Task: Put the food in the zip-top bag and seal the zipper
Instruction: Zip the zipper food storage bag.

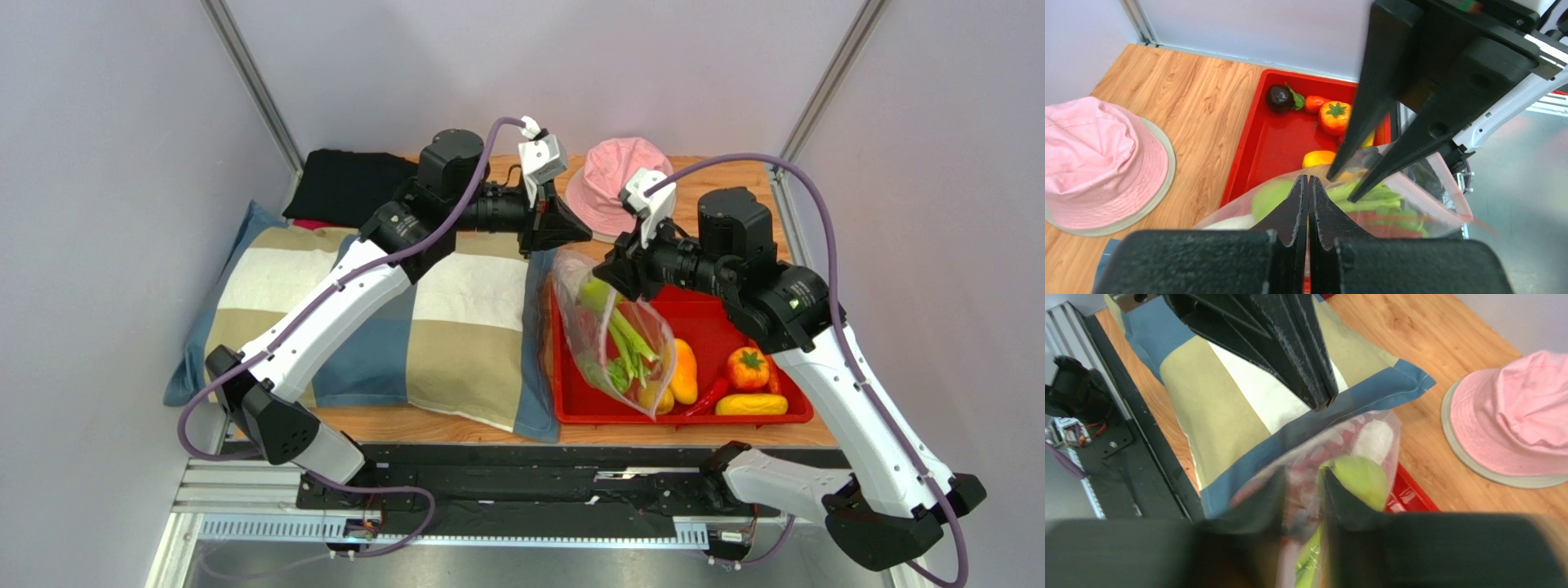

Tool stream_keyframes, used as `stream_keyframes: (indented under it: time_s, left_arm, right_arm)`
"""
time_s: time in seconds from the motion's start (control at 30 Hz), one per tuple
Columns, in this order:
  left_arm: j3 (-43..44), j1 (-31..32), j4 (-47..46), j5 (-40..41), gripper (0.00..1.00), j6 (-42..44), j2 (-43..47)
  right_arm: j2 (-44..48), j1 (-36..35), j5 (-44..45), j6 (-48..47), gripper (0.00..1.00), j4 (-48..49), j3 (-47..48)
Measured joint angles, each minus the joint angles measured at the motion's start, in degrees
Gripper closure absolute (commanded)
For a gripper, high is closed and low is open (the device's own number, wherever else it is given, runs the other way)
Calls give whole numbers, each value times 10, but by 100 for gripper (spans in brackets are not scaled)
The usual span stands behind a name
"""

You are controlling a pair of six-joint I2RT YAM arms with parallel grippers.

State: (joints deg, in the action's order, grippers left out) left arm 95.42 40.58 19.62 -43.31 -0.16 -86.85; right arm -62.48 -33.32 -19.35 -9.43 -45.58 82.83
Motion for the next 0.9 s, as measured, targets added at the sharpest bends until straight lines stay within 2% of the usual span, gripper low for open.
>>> stream_keyframes:
  time_s: [0.03,0.13,0.17,0.2,0.23,0.27,0.33,0.37,0.4,0.47,0.63,0.83,0.9]
  left_arm:
    - [0,0,0,2,100,0,0]
    - [-1,0,-1,3,100,0,1]
    - [-4,0,-1,3,97,0,3]
    - [-8,0,-2,1,90,0,5]
    - [-13,-2,-1,-3,79,0,9]
    - [-17,-4,-2,-10,53,0,11]
    - [-26,-10,-3,-38,37,3,16]
    - [-30,-13,-2,-52,13,13,18]
    - [-37,-15,0,-68,7,25,20]
    - [-52,-17,0,-92,1,52,26]
    - [-93,-7,-26,-158,1,86,30]
    - [-98,22,-112,-204,1,66,7]
    - [-98,38,-136,-210,5,56,1]
  right_arm:
    - [3,0,-1,-8,100,-3,-4]
    - [17,0,-4,-30,100,-13,-23]
    - [24,0,-7,-41,100,-14,-31]
    - [32,0,-10,-51,100,-13,-39]
    - [41,0,-13,-61,100,-13,-46]
    - [49,0,-17,-70,100,-12,-50]
    - [65,0,-28,-87,100,-12,-54]
    - [71,0,-34,-93,100,-11,-54]
    - [76,0,-40,-98,100,-9,-54]
    - [89,0,-55,-107,100,-4,-57]
    - [110,0,-105,-122,100,3,-61]
    - [111,0,-150,-149,100,2,-57]
    - [111,0,-162,-158,100,1,-55]
